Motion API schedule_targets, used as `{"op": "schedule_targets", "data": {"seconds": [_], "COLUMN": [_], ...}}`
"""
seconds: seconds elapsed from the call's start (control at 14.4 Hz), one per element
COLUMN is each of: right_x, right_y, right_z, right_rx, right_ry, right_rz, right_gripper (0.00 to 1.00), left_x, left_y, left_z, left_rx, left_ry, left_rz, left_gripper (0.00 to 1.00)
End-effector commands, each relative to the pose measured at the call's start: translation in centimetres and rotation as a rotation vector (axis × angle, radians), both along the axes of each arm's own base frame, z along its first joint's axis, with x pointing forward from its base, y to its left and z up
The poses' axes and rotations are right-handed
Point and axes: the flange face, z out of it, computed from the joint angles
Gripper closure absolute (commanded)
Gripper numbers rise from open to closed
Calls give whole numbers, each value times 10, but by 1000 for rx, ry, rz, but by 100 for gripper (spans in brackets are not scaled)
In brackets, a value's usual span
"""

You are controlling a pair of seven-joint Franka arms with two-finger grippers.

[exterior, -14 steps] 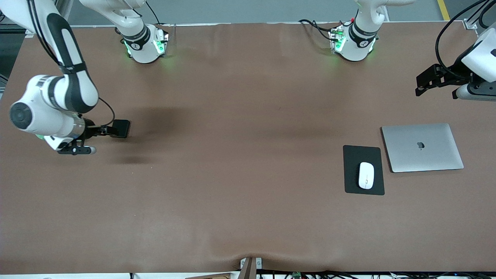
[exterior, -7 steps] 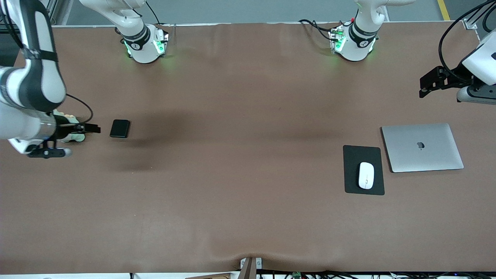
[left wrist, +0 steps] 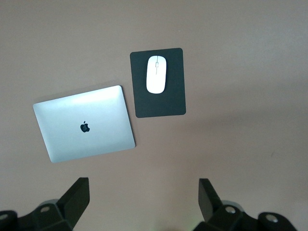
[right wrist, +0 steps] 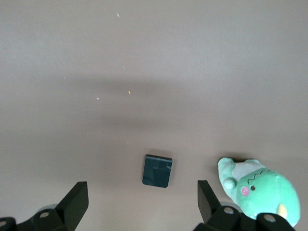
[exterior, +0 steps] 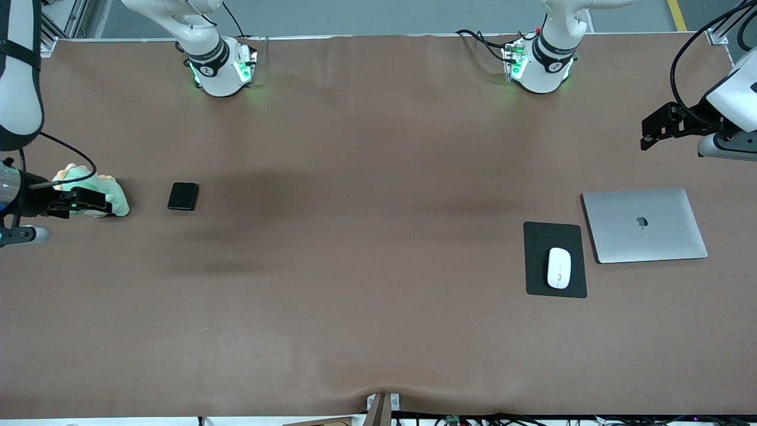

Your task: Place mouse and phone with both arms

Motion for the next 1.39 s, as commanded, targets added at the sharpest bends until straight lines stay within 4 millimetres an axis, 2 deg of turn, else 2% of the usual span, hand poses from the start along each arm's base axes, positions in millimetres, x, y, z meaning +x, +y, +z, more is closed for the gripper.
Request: {"op": "schedule_targets", "data": {"seconds": [0.0,0.07,0.14,0.28,0.42,0.49,0.62,0.76,0.9,1.04,1.25,1.32], "right_x": [9,9,8,6,-2,-16,-37,-60,-71,-86,-112,-119], "right_y": [3,2,1,-5,0,5,14,20,23,35,48,59], "right_z": [48,72,86,95,110,131,140,162,169,173,171,169], "right_rx": [-4,-12,-17,-18,-19,-18,-31,-27,-22,-17,-14,-17], "right_ry": [-29,-52,-69,-89,-107,-122,-39,-22,3,1,-6,-11], "right_rz": [26,21,21,18,14,23,49,56,55,76,49,42], "right_gripper": [0,0,0,0,0,0,0,0,0,0,0,0], "left_x": [-1,-1,-1,-1,-1,-1,-1,-1,-1,-1,-1,-1], "left_y": [3,3,3,3,3,3,3,3,3,3,3,3], "left_z": [2,2,2,2,3,3,3,3,3,3,3,3], "left_rx": [16,16,16,16,16,16,16,16,16,16,16,16], "left_ry": [-1,-1,-1,-1,-3,-3,-3,-3,-3,-3,-3,-3], "left_rz": [-20,-19,-22,-22,-22,-22,-22,-22,-20,-20,-22,-22], "left_gripper": [0,0,0,0,0,0,0,0,0,0,0,0]}}
